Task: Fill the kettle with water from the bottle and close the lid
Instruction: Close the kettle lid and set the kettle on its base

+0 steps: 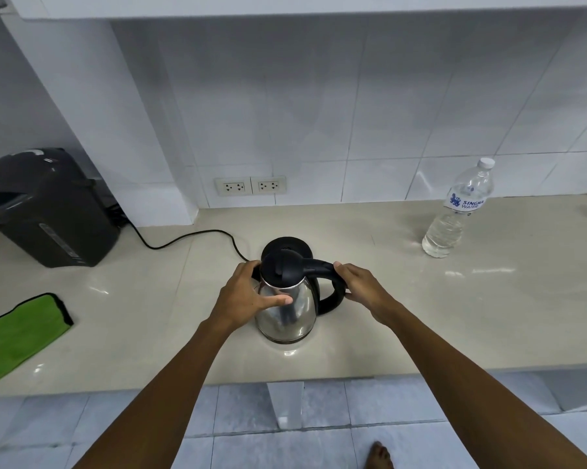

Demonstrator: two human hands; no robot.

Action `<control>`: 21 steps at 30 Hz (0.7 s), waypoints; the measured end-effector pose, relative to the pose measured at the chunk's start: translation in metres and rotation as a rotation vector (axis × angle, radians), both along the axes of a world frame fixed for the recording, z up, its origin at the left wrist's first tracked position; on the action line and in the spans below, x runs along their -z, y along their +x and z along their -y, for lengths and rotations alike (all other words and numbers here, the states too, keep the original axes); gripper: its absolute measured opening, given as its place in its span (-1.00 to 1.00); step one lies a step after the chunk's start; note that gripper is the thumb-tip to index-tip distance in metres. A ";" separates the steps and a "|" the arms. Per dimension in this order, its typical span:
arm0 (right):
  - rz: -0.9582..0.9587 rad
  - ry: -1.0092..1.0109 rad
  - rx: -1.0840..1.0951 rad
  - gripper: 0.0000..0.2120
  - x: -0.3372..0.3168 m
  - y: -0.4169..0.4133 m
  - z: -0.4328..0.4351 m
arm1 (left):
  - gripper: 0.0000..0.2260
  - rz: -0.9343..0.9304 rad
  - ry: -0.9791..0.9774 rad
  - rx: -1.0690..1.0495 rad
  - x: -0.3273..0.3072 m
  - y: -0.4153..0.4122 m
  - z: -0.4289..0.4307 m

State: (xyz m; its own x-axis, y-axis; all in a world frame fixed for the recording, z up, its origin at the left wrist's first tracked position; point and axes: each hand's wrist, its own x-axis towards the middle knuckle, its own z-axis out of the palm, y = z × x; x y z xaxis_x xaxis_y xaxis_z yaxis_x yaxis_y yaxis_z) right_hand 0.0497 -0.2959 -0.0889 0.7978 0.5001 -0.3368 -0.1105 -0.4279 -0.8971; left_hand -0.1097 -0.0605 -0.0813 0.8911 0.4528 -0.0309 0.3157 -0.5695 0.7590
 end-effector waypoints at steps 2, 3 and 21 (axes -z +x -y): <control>0.012 -0.013 -0.005 -0.55 -0.001 -0.001 0.000 | -0.10 0.000 -0.005 -0.001 0.001 0.000 -0.001; 0.022 -0.020 -0.010 -0.53 -0.001 -0.003 0.000 | -0.10 0.001 -0.008 -0.001 0.001 0.000 -0.001; 0.284 -0.044 -0.108 -0.72 0.015 -0.006 0.019 | 0.08 0.024 -0.476 -0.109 0.032 -0.005 0.011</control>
